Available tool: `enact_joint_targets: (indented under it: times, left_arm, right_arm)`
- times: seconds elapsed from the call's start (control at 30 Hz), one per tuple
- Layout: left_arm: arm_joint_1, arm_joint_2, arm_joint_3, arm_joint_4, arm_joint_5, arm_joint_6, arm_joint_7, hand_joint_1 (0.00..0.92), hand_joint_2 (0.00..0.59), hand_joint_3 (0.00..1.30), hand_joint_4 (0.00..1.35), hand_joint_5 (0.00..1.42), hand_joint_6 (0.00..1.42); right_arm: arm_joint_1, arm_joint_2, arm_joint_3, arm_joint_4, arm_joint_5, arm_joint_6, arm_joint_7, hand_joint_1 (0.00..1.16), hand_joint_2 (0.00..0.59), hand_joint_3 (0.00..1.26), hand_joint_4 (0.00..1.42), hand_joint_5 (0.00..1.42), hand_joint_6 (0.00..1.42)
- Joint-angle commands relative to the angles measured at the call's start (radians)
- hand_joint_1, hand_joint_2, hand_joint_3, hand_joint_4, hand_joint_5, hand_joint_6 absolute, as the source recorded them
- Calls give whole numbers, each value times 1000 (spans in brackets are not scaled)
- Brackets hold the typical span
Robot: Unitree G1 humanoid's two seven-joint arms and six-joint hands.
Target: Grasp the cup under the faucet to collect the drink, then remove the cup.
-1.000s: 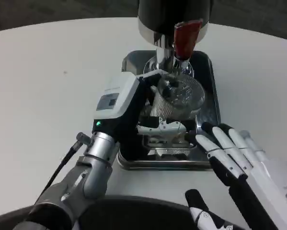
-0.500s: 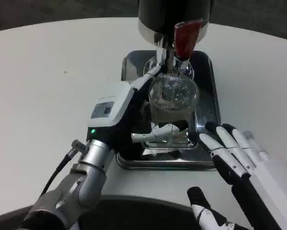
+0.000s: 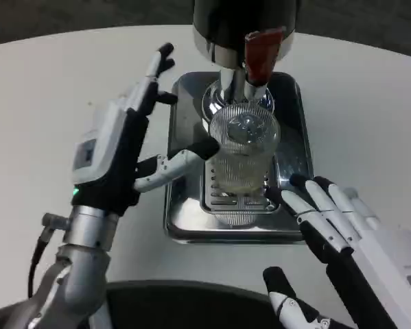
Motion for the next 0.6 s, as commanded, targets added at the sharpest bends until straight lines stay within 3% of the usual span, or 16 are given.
enact_joint_targets:
  times: [0.03,0.13,0.23,0.43,0.6]
  left_arm:
    - [75,42,78,-221,-70,18,-97,0,0,109,142,402,215]
    - [85,58,122,-355,-177,58,-222,0,0,224,189,422,232]
    - [86,64,154,-461,-290,113,-352,0,0,249,170,389,228]
    - [20,83,187,-602,-622,184,-674,0,84,12,1,167,96]
    - [-85,97,207,-648,-836,275,-895,0,135,0,0,62,26]
  right_arm:
    - [0,9,12,-9,-9,6,-1,278,489,124,22,0,10]
    - [-2,13,21,-14,-17,7,-2,277,489,124,22,0,12]
    - [3,18,28,-21,-26,5,-3,277,489,124,22,0,14]
    - [28,32,29,-49,-38,3,-9,276,489,124,22,0,16]
    - [48,38,29,-67,-44,-2,-17,276,489,124,22,2,16]
